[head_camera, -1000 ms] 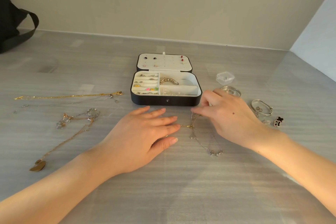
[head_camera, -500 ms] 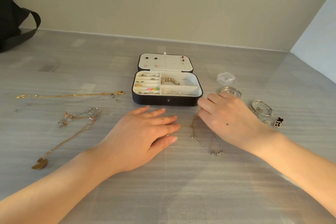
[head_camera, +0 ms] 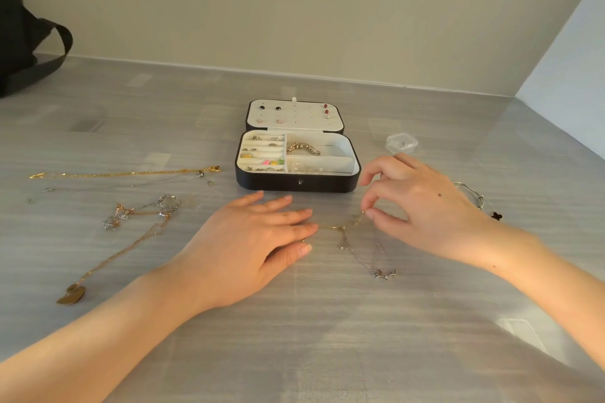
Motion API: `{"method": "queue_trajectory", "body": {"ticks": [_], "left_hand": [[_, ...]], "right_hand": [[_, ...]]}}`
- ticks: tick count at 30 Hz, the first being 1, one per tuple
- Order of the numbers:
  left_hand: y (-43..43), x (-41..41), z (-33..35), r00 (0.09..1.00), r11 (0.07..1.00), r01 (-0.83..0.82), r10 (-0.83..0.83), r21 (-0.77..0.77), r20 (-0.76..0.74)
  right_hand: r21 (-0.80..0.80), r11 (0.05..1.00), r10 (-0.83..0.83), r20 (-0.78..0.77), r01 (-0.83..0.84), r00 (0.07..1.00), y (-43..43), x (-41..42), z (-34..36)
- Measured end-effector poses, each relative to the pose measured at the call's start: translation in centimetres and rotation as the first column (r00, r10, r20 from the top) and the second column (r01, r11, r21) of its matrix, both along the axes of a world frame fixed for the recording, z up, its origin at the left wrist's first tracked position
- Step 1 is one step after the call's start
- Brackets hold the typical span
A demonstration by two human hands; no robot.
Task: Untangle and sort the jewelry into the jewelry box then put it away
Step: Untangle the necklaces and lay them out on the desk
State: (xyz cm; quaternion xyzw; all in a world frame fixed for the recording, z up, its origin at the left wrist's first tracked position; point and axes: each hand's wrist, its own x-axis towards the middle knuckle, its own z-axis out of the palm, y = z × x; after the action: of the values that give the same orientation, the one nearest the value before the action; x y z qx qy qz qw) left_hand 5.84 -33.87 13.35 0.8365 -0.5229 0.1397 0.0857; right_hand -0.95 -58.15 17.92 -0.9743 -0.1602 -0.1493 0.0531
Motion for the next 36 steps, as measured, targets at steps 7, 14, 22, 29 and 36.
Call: {"method": "queue_trajectory", "body": {"ticks": [7,14,22,29,36], "left_hand": [[0.3,-0.1,0.2,1.0,1.0,-0.006,0.007,-0.025,0.009],[0.4,-0.1,0.3,1.0,1.0,-0.008,0.008,-0.027,-0.015],[0.5,0.0,0.4,0.999,0.998,0.005,-0.008,-0.068,-0.046],[0.8,0.1,1.0,0.998,0.989,0.022,-0.031,-0.144,-0.062],[1.5,0.2,1.2,0.982,0.975,-0.05,0.008,-0.219,-0.187]], "right_hand": [[0.258,0.959,-0.078,-0.17,0.121,0.982,0.3,-0.6,1.4],[0.503,0.833,-0.086,-0.296,0.231,0.951,1.3,-1.7,2.6],[0.555,0.802,-0.048,-0.31,0.221,0.95,3.6,-2.7,3.4],[0.558,0.805,0.021,-0.363,0.2,0.932,5.0,-4.9,2.8],[0.477,0.866,0.076,-0.419,0.148,0.905,5.3,-6.9,0.6]]}}
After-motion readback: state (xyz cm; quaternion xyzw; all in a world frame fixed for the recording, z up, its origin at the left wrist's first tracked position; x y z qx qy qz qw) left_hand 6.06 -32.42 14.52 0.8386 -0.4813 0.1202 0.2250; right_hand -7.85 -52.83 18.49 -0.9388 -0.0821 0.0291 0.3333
